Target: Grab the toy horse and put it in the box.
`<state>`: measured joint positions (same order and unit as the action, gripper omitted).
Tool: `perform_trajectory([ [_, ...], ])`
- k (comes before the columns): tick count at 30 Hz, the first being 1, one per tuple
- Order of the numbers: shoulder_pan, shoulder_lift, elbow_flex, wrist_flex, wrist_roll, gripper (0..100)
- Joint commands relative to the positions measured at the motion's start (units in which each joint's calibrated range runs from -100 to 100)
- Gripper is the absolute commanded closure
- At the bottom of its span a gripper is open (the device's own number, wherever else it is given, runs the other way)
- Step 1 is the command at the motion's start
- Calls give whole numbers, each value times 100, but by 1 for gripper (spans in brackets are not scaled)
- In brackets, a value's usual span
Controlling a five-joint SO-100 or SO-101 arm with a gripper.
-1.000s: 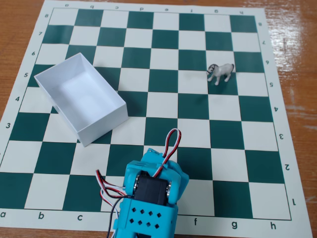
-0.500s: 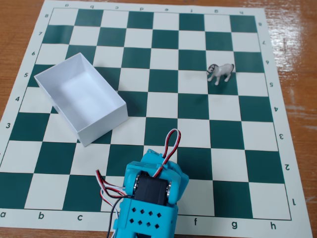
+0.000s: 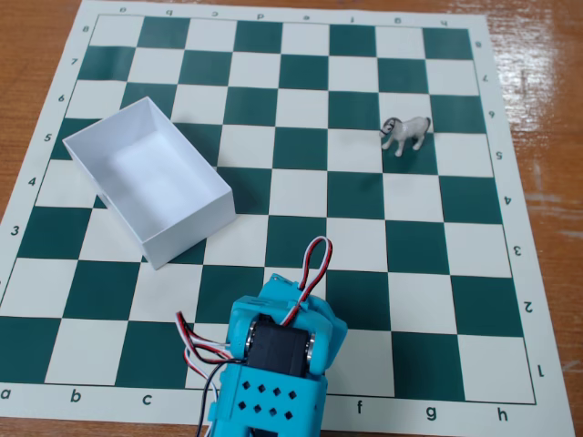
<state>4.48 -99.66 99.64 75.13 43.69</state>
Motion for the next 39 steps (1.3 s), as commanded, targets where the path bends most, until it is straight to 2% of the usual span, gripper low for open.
perform_trajectory([
  [1,59,-34,36,20,-25,100],
  [9,123,-16,-137,-138,-25,100],
  [19,66,807,-1493,-163,-64,100],
  [32,488,5134,-4616,-1242,-327,100],
  [39,680,6745,-5990,-1608,-347,100],
])
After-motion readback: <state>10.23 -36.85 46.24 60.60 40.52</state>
